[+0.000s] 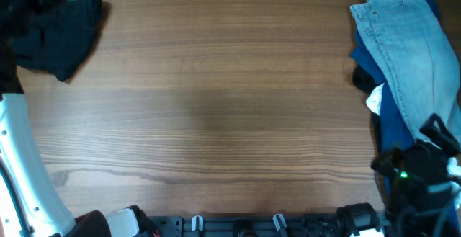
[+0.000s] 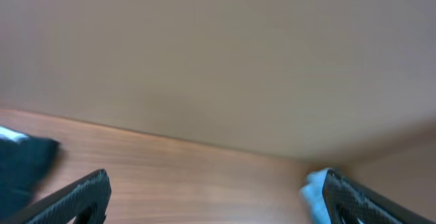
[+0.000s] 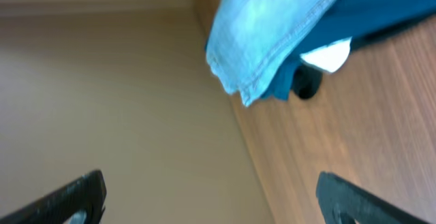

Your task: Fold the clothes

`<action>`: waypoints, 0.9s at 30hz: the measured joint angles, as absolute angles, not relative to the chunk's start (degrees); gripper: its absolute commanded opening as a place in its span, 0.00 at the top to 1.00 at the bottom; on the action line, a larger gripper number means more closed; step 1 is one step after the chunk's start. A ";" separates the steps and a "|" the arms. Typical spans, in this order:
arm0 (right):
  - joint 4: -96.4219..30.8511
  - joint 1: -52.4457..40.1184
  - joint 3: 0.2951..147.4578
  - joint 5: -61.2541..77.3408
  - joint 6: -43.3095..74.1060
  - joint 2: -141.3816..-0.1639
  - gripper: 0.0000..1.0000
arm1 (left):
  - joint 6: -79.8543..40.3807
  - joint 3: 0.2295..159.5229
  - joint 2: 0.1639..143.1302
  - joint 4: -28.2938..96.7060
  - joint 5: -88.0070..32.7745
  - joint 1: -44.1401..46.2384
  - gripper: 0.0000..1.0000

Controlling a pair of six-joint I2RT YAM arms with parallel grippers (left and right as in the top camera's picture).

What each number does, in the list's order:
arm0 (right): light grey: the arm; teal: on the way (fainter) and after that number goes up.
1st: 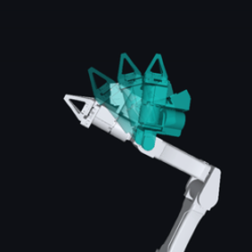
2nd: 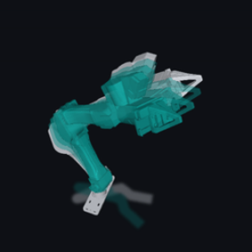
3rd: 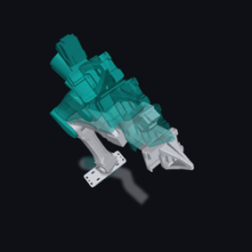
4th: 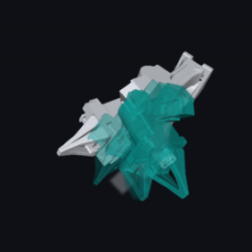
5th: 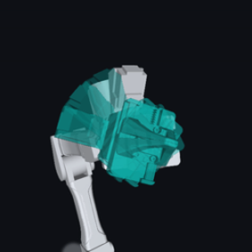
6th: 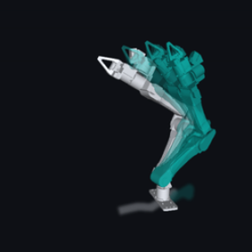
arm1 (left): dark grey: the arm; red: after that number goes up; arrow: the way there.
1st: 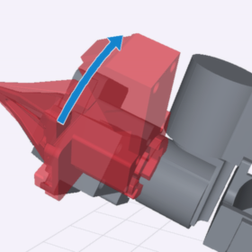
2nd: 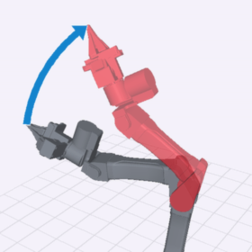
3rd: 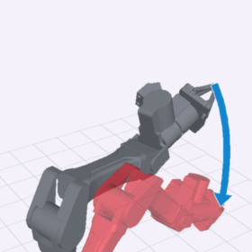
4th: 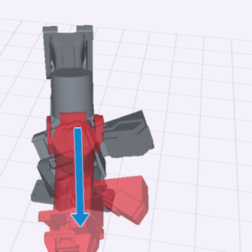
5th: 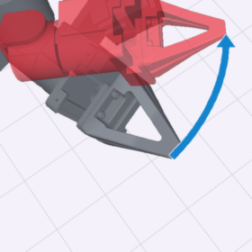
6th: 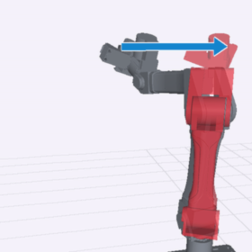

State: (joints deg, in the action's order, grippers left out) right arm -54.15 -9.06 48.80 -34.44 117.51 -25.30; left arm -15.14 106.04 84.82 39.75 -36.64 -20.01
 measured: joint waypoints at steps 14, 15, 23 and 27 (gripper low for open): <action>-8.88 -8.95 4.34 -31.27 118.50 -17.02 0.00 | 21.04 92.25 76.14 38.79 -30.85 -10.81 0.00; -8.82 -8.95 3.99 -31.24 118.50 -17.02 0.00 | 21.41 87.94 74.15 36.80 -30.68 -10.74 0.00; -8.49 -8.97 3.99 -31.07 118.50 -16.86 0.00 | 22.24 67.24 61.82 27.83 -27.59 -8.12 0.00; -8.47 -8.97 3.99 -31.03 118.50 -16.80 0.00 | 22.26 54.54 52.25 23.11 -26.57 -7.88 0.00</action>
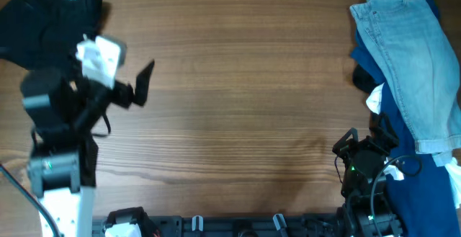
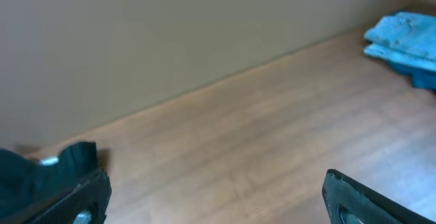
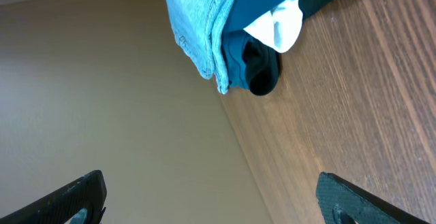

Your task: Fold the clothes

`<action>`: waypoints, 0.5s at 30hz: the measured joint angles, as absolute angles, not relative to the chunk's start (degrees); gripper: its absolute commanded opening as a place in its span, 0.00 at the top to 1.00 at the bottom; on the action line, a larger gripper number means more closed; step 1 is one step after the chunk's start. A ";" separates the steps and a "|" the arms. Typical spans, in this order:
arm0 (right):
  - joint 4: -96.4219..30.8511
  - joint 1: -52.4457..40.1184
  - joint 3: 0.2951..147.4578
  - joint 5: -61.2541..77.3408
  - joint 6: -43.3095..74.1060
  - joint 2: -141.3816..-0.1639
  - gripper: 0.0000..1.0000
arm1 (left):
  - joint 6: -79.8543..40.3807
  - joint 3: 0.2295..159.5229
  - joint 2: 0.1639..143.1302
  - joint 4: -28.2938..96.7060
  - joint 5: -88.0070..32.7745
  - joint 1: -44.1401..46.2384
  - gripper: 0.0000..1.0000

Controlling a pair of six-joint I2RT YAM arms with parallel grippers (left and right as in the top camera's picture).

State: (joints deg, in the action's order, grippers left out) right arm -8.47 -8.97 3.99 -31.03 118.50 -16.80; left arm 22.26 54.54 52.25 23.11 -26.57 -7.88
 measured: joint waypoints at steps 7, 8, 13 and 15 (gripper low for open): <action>-8.45 -8.97 3.99 -31.03 118.48 -16.75 0.00 | 22.41 34.96 37.28 13.21 -26.15 -7.86 0.00; -8.49 -8.97 3.99 -31.05 118.50 -16.75 0.00 | 22.39 31.86 34.76 11.35 -26.02 -7.86 0.00; -8.45 -8.95 3.99 -30.96 118.50 -16.75 0.00 | 22.46 15.42 23.92 -2.02 -25.93 -7.86 0.00; -8.47 -8.95 3.99 -30.89 118.50 -16.75 0.00 | 22.48 10.70 20.45 -3.27 -25.91 -7.86 0.00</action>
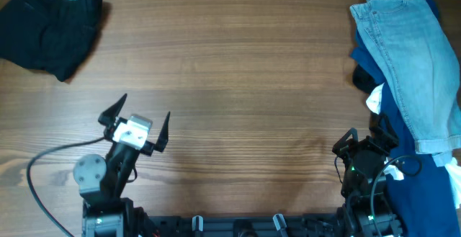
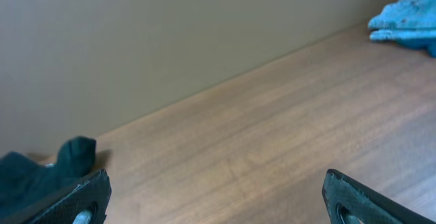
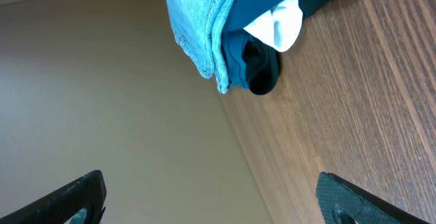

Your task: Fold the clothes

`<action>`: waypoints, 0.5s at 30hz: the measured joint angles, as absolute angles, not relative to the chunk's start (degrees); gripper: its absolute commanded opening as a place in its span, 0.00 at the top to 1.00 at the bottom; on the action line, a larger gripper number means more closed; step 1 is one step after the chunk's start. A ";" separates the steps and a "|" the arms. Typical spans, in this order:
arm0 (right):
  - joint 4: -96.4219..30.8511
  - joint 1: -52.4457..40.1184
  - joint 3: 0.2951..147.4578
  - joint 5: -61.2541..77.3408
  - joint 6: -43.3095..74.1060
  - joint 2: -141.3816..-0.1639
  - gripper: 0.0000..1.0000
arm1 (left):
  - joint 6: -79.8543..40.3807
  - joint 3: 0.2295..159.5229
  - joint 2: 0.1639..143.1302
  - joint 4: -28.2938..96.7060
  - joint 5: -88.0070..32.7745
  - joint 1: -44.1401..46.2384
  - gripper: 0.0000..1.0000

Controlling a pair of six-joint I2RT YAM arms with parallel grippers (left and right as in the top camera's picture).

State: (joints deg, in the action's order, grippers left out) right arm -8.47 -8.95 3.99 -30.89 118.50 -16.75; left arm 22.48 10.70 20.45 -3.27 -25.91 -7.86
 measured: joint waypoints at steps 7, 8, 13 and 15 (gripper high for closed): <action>-8.47 -8.95 3.99 -30.89 118.50 -16.75 0.00 | 21.41 6.74 12.47 -4.19 -23.64 -3.64 0.00; -8.47 -8.95 3.99 -30.89 118.48 -16.75 0.00 | 20.88 6.39 11.57 -4.32 -22.96 -2.92 0.00; -8.47 -8.95 3.99 -30.89 118.50 -16.75 0.00 | 19.99 3.07 7.20 -4.32 -21.41 -0.86 0.00; -8.47 -8.95 3.99 -30.89 118.50 -16.75 0.01 | 19.33 1.34 4.86 -3.81 -20.56 -0.78 0.00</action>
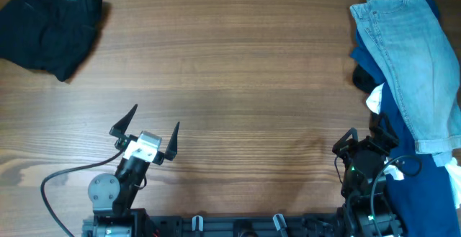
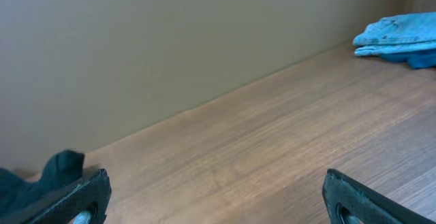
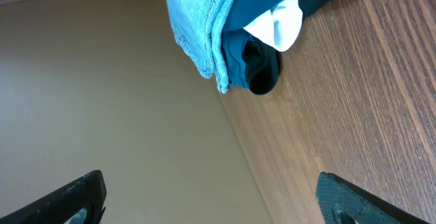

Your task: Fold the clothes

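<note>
A black garment [image 1: 47,24] lies folded at the table's far left corner; its edge [image 2: 41,176] shows in the left wrist view. At the far right, light blue jeans [image 1: 407,50] top a pile with dark blue cloth [image 1: 395,132] and a white piece [image 1: 374,99]; the jeans [image 3: 204,26] also appear in the right wrist view. My left gripper [image 1: 148,125] stands open near the front left edge, holding nothing. My right gripper [image 1: 364,142] stands open at the front right beside the pile, holding nothing.
The wooden table [image 1: 230,86] spans the view between the two garment piles. A beige wall [image 2: 170,40] rises behind its far edge. A black rail with mounts [image 1: 238,224] runs along the front edge.
My left gripper has drawn slightly nearer the front edge and a little to the right, still open. The right gripper and the clothes have not moved.
My left arm first reached over the black garment at the far left corner, while my right arm was low beside the jeans pile. The left gripper then stood left of centre, open, then near the front edge. The black garment stays at the corner.
</note>
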`<action>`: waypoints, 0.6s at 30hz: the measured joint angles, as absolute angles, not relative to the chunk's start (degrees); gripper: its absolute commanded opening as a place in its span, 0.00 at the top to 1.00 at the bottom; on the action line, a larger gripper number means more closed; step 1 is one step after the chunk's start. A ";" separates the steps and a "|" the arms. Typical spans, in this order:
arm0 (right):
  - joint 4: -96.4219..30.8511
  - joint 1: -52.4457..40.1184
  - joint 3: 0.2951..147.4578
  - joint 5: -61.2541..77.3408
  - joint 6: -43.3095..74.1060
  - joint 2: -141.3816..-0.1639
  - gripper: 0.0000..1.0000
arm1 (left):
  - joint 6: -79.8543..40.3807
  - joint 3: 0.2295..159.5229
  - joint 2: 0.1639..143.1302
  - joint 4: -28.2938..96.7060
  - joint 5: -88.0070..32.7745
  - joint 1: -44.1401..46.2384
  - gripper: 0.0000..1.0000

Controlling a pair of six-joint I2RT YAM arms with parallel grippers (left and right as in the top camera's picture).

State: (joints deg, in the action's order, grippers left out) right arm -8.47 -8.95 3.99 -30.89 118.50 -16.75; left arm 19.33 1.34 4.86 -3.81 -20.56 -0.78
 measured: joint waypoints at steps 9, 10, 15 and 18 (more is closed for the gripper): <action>-8.45 -8.95 3.99 -30.87 118.50 -16.75 0.00 | 9.41 0.64 0.80 3.03 -14.20 -0.78 0.00; -8.47 -8.97 3.99 -30.87 118.48 -16.75 0.00 | 8.88 0.64 0.80 3.07 -13.52 -0.80 0.00; -8.47 -8.95 3.99 -30.87 118.50 -16.75 0.00 | 8.01 0.64 3.14 3.05 -12.60 -0.80 0.00; -8.47 -8.95 3.99 -30.87 118.50 -16.75 0.00 | 7.79 0.64 4.45 3.07 -12.25 -0.80 0.00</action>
